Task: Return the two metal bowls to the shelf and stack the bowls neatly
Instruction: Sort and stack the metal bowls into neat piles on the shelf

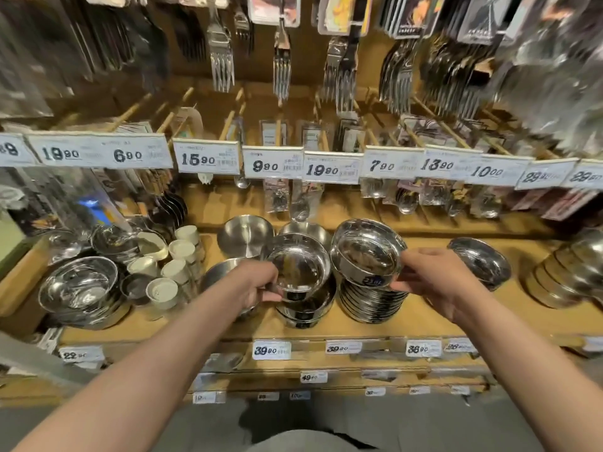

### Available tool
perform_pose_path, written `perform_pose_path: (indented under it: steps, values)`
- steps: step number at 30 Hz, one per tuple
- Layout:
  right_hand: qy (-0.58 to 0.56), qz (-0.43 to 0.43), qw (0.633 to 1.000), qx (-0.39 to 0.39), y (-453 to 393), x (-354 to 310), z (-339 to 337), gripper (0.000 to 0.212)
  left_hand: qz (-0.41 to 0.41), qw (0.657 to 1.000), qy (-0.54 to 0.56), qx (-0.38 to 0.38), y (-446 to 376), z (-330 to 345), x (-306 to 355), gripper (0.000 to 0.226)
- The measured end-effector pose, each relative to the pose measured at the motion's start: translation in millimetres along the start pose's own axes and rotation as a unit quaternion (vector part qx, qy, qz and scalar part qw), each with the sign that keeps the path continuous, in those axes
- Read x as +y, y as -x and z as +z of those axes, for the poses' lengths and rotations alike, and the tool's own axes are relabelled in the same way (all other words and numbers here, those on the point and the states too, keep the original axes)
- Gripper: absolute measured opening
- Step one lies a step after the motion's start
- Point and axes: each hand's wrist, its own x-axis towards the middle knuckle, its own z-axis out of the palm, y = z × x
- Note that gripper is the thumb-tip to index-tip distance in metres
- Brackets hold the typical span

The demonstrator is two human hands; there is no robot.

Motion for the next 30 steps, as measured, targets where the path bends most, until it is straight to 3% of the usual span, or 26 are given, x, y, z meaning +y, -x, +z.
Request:
perform_pose_path:
  steps: [4, 9, 12, 20, 26, 30]
  values:
    - [-0.022, 0.004, 1.000, 0.010, 4.2, 4.4, -7.3, 0.015, 0.005, 1.000, 0.010, 0.009, -8.1, 15.8, -3.2, 0.038]
    - [-0.032, 0.019, 0.999, 0.025, 2.4, 12.5, -15.7, 0.024, 0.028, 0.999, 0.008, 0.025, -15.9, 26.5, -10.3, 0.016]
    - [-0.034, 0.022, 0.999, 0.031, -0.2, 16.7, -20.1, 0.029, 0.031, 0.999, 0.018, 0.029, -18.1, 28.4, -11.2, 0.019]
    - [-0.040, 0.035, 0.998, 0.018, -4.6, 14.5, -17.9, 0.021, 0.013, 0.998, 0.016, 0.064, -10.5, 21.3, -8.5, 0.018]
    - [-0.058, 0.043, 0.997, 0.013, -6.5, 16.0, -9.4, 0.017, 0.012, 0.999, 0.001, 0.050, -7.2, 22.2, -14.3, 0.018]
    - [-0.063, 0.050, 0.997, 0.007, -6.0, 19.2, -9.2, 0.010, 0.027, 0.998, 0.002, 0.061, -11.6, 21.5, -17.7, 0.028]
